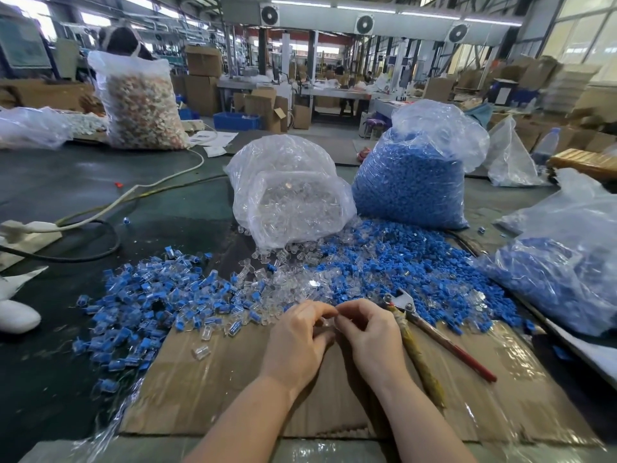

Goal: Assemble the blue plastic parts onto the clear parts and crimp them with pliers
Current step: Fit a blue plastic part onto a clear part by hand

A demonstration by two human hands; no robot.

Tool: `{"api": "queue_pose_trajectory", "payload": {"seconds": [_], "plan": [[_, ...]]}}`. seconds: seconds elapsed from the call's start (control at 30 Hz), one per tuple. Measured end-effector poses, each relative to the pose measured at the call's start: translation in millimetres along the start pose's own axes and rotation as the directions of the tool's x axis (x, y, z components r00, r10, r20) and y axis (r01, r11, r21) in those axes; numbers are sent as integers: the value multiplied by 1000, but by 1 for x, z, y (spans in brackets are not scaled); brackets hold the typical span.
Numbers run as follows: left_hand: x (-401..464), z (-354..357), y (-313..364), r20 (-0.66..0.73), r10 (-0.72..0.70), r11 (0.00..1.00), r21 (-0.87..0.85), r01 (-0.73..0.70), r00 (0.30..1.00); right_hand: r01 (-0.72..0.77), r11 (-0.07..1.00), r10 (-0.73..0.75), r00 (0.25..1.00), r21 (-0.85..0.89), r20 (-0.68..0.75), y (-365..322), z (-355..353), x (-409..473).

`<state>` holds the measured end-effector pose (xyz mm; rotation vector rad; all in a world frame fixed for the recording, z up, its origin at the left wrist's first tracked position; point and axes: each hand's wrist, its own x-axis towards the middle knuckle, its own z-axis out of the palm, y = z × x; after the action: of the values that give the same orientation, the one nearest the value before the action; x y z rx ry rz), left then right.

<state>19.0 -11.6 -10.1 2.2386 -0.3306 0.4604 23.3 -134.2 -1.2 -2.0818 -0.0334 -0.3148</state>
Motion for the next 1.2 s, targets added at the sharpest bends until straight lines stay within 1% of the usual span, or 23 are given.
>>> {"api": "queue_pose_trajectory", "payload": {"seconds": [0.07, 0.23, 0.4, 0.5, 0.57, 0.67, 0.77, 0.87, 0.97, 1.07, 1.2], "plan": [[0, -1, 1, -28, -9, 1000, -28, 8, 1000, -1, 999, 0, 1000, 39, 15, 0, -1, -1], [-1, -2, 3, -49, -19, 999, -37, 17, 999, 29, 998, -31, 999, 56, 29, 2, -2, -3], [-1, -3, 4, -20, 5, 1000, -31, -5, 1000, 14, 997, -16, 999, 74, 28, 1, -1, -5], [-2, -3, 3, -28, -23, 998, -67, 21, 999, 26, 1000, -26, 999, 12, 20, 1, 1, -6], [-1, -4, 1, -78, -72, 993, -101, 64, 994, 32, 999, -31, 999, -19, 23, 1, 3, -7], [0, -5, -4, -143, -196, 973, -153, 174, 970, 63, 987, -68, 997, -145, -25, 5, 4, -5], [0, -5, -5, -130, -273, 949, -198, 245, 953, 67, 958, -82, 996, -279, -43, 5, 4, -1], [0, -4, -5, -138, -284, 947, -194, 255, 949, 69, 899, -68, 998, -433, 19, 3, 5, 4], [0, -4, -4, -121, -289, 947, -179, 265, 950, 86, 834, -55, 996, -544, 73, -1, 5, 10], [0, -4, -5, -105, -285, 950, -165, 266, 953, 93, 791, -41, 994, -605, 99, -5, 7, 18], [0, -5, -3, -96, -280, 948, -187, 259, 955, 64, 742, -23, 997, -668, 70, -10, 13, 22]]}}
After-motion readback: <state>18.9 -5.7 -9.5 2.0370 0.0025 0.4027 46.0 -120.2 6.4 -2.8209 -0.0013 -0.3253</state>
